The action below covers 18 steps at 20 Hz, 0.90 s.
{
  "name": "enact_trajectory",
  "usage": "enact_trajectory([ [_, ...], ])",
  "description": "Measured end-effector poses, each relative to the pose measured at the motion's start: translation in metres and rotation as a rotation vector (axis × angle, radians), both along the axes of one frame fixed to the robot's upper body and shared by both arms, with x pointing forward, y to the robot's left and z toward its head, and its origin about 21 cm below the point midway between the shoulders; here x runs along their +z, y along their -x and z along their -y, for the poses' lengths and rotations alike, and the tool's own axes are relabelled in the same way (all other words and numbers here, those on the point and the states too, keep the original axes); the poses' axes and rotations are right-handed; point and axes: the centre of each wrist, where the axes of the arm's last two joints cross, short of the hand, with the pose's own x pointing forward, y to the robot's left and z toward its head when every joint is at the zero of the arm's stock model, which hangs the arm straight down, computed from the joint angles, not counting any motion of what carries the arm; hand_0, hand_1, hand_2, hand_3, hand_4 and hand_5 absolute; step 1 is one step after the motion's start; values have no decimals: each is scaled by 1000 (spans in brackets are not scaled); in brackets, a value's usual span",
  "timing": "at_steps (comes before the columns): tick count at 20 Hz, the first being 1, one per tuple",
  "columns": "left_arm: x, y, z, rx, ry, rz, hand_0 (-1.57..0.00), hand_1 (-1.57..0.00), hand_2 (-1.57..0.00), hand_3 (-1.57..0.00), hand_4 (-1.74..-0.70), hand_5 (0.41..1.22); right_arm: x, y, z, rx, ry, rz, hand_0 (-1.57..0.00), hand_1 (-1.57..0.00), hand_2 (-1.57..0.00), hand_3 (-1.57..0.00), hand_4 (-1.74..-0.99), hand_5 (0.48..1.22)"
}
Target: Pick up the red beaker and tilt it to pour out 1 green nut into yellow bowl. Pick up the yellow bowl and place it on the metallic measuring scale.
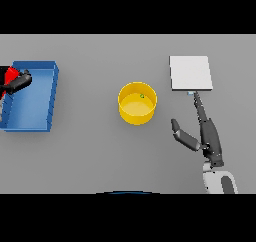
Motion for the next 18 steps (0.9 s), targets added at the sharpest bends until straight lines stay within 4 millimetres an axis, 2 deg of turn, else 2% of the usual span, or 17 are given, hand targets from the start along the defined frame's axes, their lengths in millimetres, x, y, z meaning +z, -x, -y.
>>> enact_trajectory([
  [3, 7, 3, 0, -44, 6, -55, -381, -309, -313, -295, -851, 698, 4, -1, -1, 7, 4, 0, 1, 1, 1, 1, -1187, 667],
  [5, 6, 5, -5, -45, 17, -66, -244, -197, -200, -189, -815, 684, 1, 2, -2, 12, -6, -8, 1, 1, 1, 1, -1187, 666],
  [6, 7, 4, -1, -55, 27, -60, -195, -158, -160, -151, -802, 679, 2, 4, 0, 15, -1, -4, 1, 1, 1, 1, -1188, 668],
  [11, 12, -3, 1, -55, 51, 15, -63, -51, -52, -49, -785, 674, 5, -2, -4, 1, 46, -23, 1, 1, 1, 1, -1203, 660],
  [14, 11, -3, -3, -73, 58, 46, -32, -26, -26, -24, -780, 679, 10, -8, -6, 56, 80, -8, 1, 1, 1, 1, -1162, 694],
  [18, 7, -3, 3, -63, 78, 43, -12, -10, -10, -9, -786, 704, 26, -29, -6, 201, 227, 16, 1, 1, 1, 1, -1234, 707],
])
